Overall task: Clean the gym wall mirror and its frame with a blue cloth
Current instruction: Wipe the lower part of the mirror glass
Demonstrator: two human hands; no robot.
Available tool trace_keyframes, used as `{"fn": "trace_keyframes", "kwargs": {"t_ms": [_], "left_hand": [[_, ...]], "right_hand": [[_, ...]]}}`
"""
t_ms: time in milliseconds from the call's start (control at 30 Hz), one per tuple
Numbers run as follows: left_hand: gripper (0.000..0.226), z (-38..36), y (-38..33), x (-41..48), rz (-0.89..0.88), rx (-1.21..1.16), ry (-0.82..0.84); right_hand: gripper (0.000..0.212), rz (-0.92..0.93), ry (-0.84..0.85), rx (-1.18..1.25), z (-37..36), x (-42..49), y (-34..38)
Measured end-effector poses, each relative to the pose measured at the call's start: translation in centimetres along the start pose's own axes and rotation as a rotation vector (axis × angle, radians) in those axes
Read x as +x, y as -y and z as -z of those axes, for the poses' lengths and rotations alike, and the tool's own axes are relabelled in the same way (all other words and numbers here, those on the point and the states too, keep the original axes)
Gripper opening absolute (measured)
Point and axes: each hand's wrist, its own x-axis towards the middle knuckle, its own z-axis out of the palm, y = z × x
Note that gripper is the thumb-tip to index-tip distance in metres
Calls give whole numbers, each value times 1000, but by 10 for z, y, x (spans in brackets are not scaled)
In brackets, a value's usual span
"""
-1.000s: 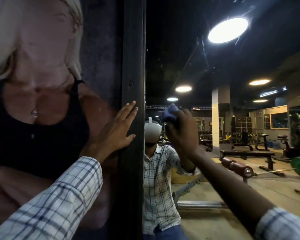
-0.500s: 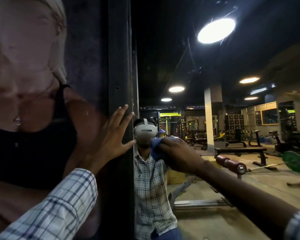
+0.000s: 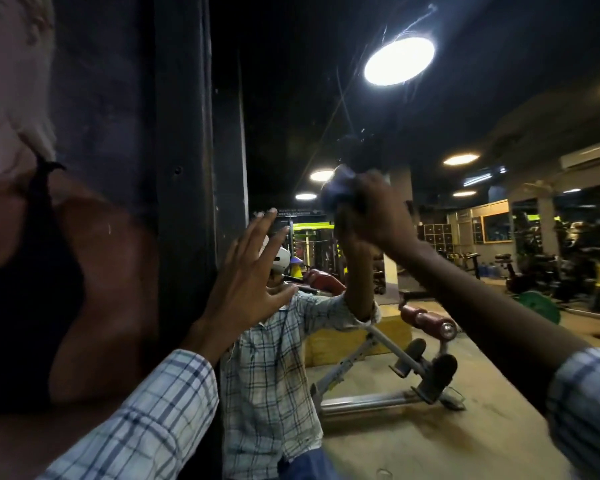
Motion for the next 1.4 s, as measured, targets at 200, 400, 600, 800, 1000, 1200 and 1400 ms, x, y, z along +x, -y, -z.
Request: {"fn": "trace_keyframes", "kwargs": {"t_ms": [200, 400, 600, 800, 1000, 1200, 1400], "left_hand": [[104, -13, -8, 9, -4, -11, -29], [104, -15, -7, 8, -6, -11, -29], [107, -12, -11, 9, 7, 13, -25], [114, -12, -22, 16, 85, 48, 21], [116, -4, -40, 24, 173, 84, 53], [113, -8, -58, 18, 256, 77, 83], [100, -15, -84, 14, 270, 81, 101]], "right_hand": [[35, -29, -56, 36, -16, -20, 29], [32, -318, -153, 10, 24, -32, -4], [38, -121, 167, -83, 26, -37, -10], [28, -332, -194, -16, 42, -24, -42], [27, -122, -65, 64, 59, -18, -78], [34, 243, 333, 226, 23, -104, -24], [37, -81, -5, 166, 59, -89, -82]]}}
